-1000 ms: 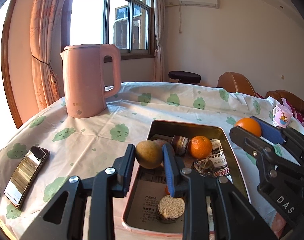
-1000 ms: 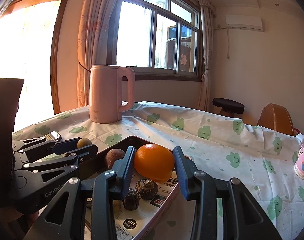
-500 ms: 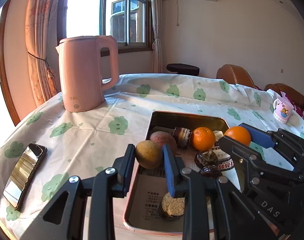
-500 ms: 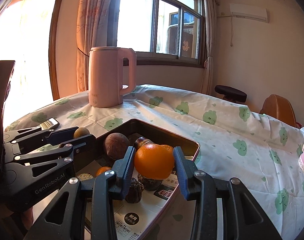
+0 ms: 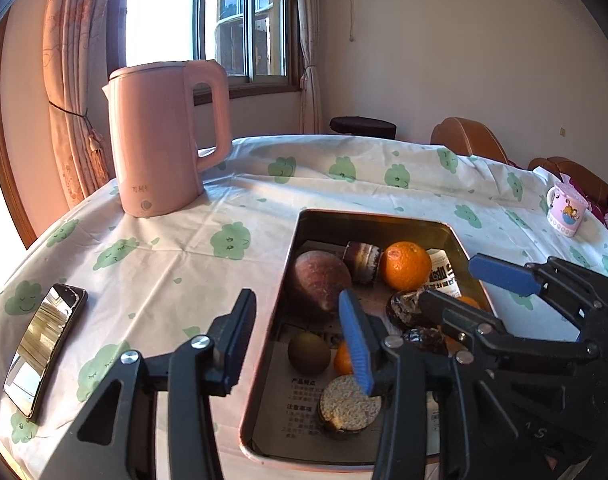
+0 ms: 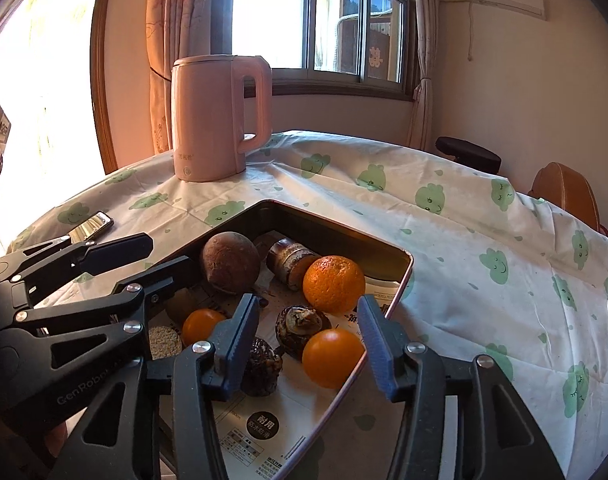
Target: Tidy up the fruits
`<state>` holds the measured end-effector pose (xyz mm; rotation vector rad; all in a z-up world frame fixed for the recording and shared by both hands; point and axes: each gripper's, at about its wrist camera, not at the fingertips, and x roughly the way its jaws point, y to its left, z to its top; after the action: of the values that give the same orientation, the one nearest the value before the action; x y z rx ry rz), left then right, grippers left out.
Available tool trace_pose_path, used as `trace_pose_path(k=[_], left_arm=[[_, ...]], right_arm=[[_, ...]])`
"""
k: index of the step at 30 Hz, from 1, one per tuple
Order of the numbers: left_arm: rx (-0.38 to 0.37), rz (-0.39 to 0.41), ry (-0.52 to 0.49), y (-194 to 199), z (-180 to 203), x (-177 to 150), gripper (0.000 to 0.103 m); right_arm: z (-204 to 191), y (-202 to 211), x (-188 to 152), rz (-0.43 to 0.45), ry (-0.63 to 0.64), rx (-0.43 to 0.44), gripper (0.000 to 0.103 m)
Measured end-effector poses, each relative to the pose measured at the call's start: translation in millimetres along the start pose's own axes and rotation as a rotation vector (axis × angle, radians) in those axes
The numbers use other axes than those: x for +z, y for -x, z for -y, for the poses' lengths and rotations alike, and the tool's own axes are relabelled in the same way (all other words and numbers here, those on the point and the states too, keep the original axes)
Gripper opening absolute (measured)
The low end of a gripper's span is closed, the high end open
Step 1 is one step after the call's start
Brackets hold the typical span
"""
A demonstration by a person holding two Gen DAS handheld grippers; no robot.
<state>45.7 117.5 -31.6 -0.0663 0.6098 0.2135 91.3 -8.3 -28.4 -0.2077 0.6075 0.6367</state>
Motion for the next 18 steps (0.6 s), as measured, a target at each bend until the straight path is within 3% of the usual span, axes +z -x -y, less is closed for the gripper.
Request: trace_pose_path(k=[7,10,18], left_arm=[[-0.019,0.078,0.046,13,-3,2,0.07],[-0.016,0.11,0.04,18,2,4,0.07],[-0.016,0.129,0.041,18,5,3,0.07]], right_arm=[[9,17,-1,0.078,-0.04,-0.066,0.063],[17,25,-2,0.116,-0.048,-0.118,0.063],[27,36,-5,0.164,-0.077,-0.158,0.065]])
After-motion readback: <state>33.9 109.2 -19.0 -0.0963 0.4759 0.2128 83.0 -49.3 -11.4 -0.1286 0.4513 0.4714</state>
